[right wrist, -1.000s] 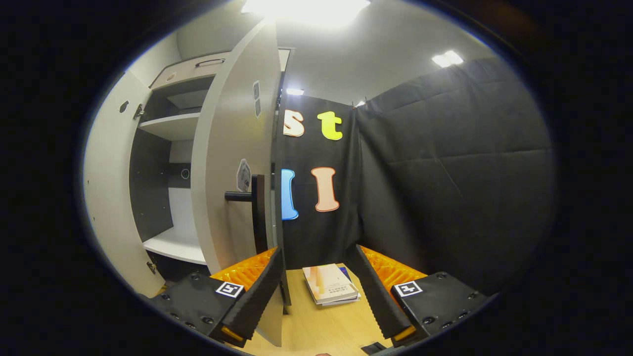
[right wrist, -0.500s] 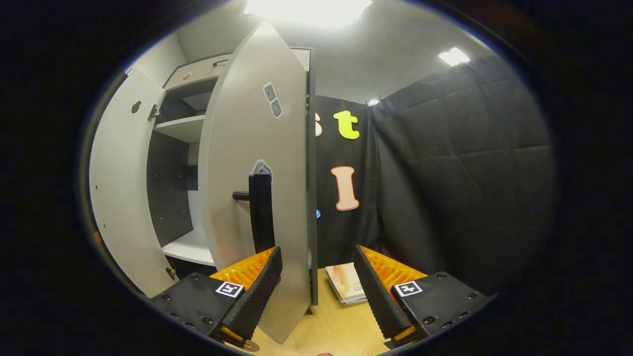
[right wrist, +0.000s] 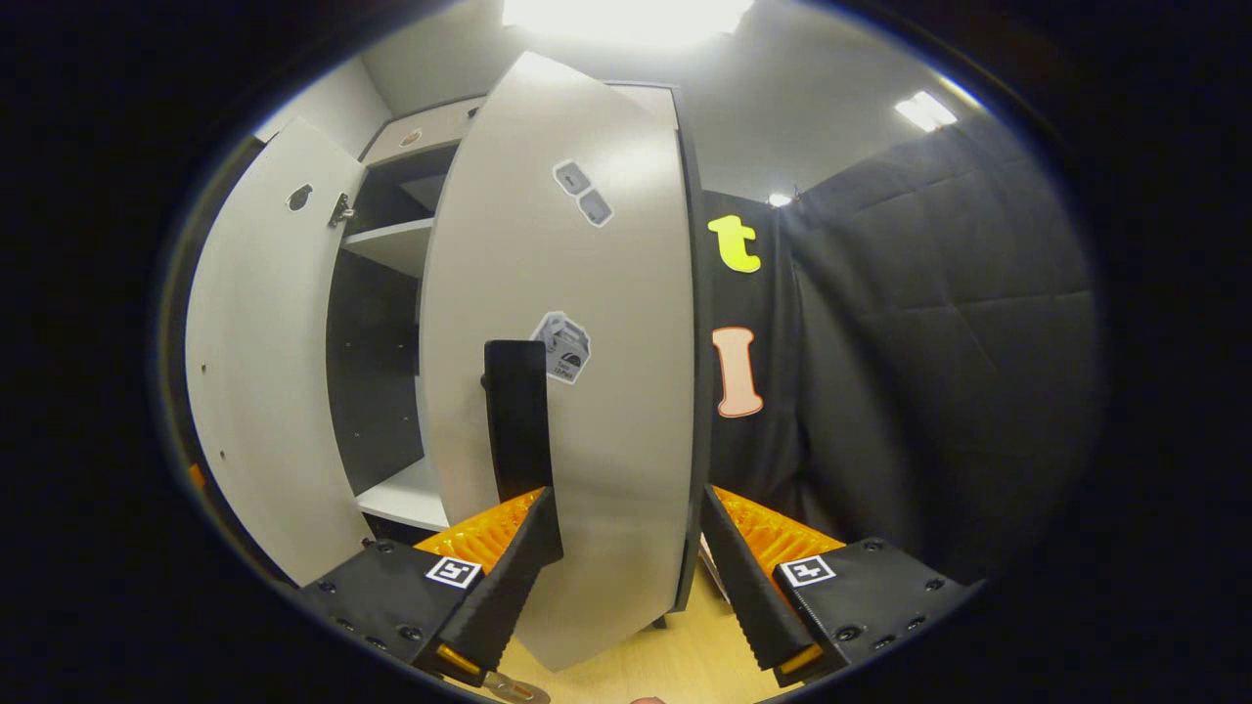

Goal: Grasp the bottle in the cabinet with the left hand and place it on the coaster, then close the right door with the right hand and the left door with the left hand.

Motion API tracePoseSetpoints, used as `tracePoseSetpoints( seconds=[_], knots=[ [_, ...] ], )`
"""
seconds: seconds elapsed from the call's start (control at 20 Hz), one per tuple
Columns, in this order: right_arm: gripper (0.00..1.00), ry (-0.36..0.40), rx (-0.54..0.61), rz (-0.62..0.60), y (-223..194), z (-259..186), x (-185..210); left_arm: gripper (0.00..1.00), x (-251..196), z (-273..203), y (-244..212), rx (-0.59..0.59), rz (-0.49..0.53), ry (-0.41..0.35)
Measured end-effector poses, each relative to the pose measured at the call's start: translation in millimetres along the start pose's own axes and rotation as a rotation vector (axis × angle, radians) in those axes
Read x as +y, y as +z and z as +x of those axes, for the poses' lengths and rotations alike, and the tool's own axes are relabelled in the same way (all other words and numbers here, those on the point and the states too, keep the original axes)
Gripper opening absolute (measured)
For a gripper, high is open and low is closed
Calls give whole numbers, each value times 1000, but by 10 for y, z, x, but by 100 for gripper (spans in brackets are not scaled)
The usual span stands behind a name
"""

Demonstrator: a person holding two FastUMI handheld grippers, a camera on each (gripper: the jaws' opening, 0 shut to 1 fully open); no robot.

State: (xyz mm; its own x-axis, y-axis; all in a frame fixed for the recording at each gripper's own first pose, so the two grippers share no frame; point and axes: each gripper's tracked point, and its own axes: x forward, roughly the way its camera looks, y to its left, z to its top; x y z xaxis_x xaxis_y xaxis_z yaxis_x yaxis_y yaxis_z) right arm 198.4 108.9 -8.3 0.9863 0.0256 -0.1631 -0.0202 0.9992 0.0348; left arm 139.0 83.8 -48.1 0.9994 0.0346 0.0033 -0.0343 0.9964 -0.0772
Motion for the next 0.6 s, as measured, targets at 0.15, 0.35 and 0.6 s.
tracePoseSetpoints(
  seconds=[0.15,0.35,0.6],
  knots=[
    [95,13,-6,-22,-5,44,170,94,131,-73,-38,10,5,10],
    [95,16,-12,-38,-13,71,203,94,126,-35,-70,28,10,2],
    [96,-17,9,-60,-115,16,76,94,43,127,71,30,-3,-33]
  ],
)
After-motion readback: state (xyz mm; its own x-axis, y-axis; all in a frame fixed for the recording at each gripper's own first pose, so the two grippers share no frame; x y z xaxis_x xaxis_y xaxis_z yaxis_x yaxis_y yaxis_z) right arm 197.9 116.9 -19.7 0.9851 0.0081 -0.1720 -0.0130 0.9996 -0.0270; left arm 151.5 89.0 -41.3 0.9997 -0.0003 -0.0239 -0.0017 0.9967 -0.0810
